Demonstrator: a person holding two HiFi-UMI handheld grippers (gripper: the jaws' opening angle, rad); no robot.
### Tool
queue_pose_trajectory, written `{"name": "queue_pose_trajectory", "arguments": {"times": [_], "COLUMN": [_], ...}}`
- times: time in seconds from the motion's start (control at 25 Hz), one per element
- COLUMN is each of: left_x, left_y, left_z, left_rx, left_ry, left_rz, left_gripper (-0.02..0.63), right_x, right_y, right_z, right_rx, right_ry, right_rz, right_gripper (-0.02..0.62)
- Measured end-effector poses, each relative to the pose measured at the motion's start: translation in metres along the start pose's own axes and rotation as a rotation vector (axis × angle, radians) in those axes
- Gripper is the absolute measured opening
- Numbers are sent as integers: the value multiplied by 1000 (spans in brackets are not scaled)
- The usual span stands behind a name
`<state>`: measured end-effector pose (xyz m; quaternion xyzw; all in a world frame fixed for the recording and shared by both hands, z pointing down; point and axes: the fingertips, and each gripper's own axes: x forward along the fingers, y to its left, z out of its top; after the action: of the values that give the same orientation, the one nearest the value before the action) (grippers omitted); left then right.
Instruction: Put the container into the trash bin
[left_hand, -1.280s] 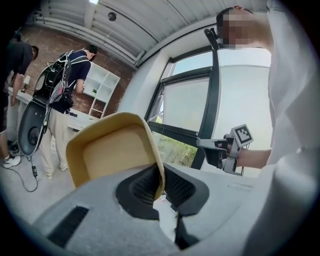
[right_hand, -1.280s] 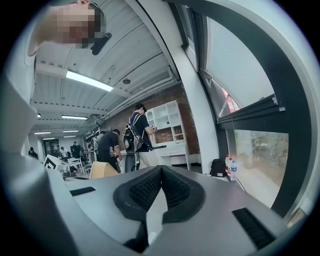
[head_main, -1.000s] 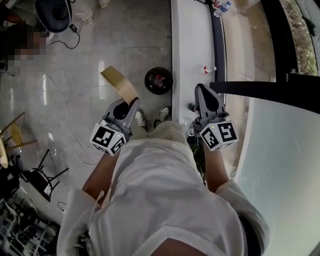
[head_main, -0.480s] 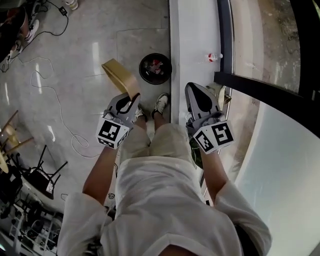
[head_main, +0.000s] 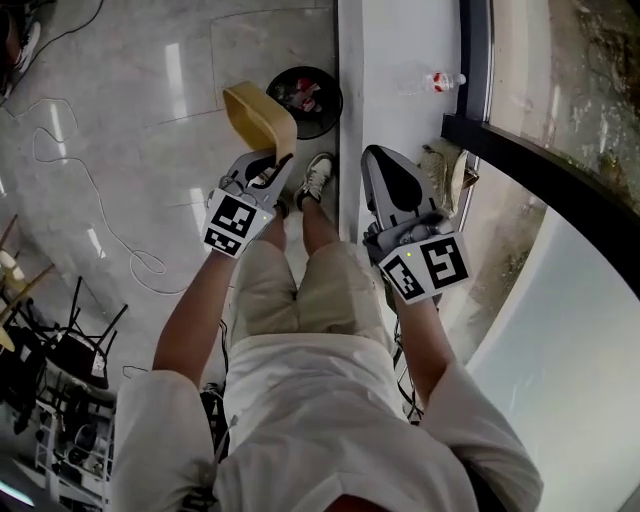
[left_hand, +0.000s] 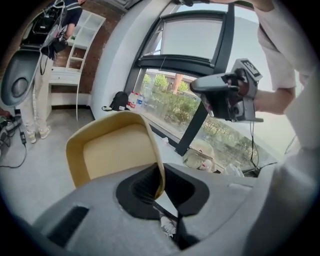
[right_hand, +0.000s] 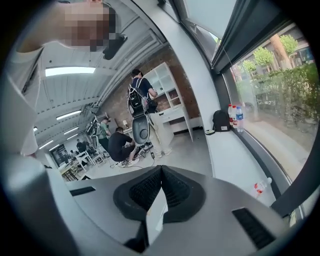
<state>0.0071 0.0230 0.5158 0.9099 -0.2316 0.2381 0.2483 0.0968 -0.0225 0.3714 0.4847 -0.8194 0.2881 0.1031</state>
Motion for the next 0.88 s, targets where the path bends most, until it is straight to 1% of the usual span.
{"name": "queue_pose_trajectory", "arguments": {"times": [0.12, 0.24, 0.32, 0.44, 0.52, 0.68, 0.8, 0.88], "left_x": [29, 53, 68, 87, 97, 112, 127, 136], "left_y": [1, 8, 7, 6, 7, 10, 8, 9], "left_z": [-21, -49, -72, -109, -124, -139, -143, -142], "left_rx": [2, 14, 29, 78, 93, 70, 23, -4], "left_ry": [39, 103, 168, 284, 332, 362, 360, 355], "left_rz": [-34, -50, -81, -129, -141, -152, -198, -215], "left_gripper": [23, 23, 23, 23, 23, 23, 23, 23], "right_x": [11, 19, 23, 30, 34, 37, 39, 41], "right_y": [-7, -12, -16, -21, -24, -32, -39, -43], "right_z": [-14, -23, -28, -35, -42, -55, -64, -69], "right_rx": [14, 15, 26, 38, 49, 75, 88, 96], "right_ry": [12, 28, 35, 42, 48, 61, 67, 70], "right_rz": [-7, -2, -2, 7, 11, 14, 16, 16], "right_gripper": [2, 2, 2, 2, 2, 2, 2, 2]}}
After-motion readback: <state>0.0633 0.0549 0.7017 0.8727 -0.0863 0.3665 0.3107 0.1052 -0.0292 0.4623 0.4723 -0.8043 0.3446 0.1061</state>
